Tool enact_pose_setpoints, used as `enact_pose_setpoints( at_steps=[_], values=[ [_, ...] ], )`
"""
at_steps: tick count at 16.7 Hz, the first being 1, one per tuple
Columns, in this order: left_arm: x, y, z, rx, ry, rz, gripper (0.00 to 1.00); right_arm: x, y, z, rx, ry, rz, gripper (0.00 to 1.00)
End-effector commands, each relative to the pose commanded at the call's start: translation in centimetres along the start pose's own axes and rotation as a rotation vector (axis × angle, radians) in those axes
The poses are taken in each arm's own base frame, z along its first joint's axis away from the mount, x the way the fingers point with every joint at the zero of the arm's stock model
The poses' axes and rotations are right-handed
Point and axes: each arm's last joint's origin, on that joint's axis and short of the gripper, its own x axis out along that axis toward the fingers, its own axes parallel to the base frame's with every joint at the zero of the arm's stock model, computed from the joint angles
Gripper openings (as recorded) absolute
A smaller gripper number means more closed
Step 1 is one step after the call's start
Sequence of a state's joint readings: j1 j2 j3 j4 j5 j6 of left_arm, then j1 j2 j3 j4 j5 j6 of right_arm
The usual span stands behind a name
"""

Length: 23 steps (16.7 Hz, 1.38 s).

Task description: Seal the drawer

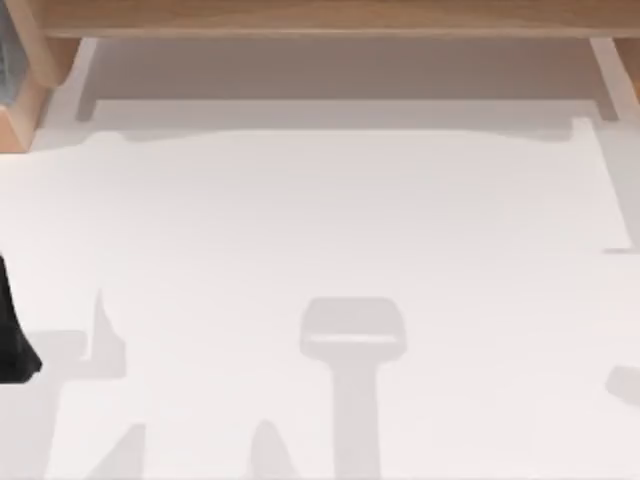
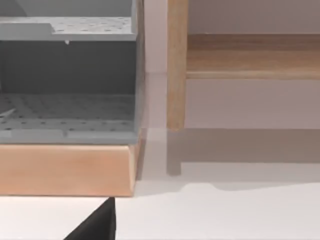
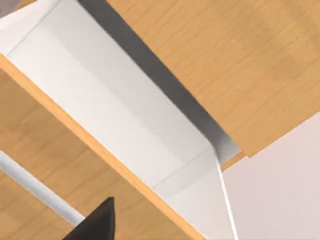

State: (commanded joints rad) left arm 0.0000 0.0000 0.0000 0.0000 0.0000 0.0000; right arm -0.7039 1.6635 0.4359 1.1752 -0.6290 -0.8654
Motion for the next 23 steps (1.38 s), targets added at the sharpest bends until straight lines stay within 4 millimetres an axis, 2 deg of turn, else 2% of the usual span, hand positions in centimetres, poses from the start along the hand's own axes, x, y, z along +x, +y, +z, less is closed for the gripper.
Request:
enact_pose_setpoints(
  at_steps=[6,10,13,18,23],
  values=[
    [0.0,0.0,0.0,0.0,0.0,0.0,1.0,0.0,2.2,-3.2,-0.455,-0.036,-0.009,1.0],
    [0.0,0.0,0.0,0.0,0.0,0.0,1.0,0.1,3.2,-4.3,-0.663,-0.057,-0.026,1.0],
    [0.0,0.0,0.0,0.0,0.0,0.0,1.0,0.2,3.5,-4.6,-0.725,-0.064,-0.032,1.0],
    [0.0,0.0,0.0,0.0,0.0,0.0,1.0,0.3,3.6,-4.5,-0.723,-0.066,-0.03,1.0],
    [0.0,0.0,0.0,0.0,0.0,0.0,1.0,2.4,3.5,-4.5,-0.726,-0.064,-0.032,1.0]
  ],
)
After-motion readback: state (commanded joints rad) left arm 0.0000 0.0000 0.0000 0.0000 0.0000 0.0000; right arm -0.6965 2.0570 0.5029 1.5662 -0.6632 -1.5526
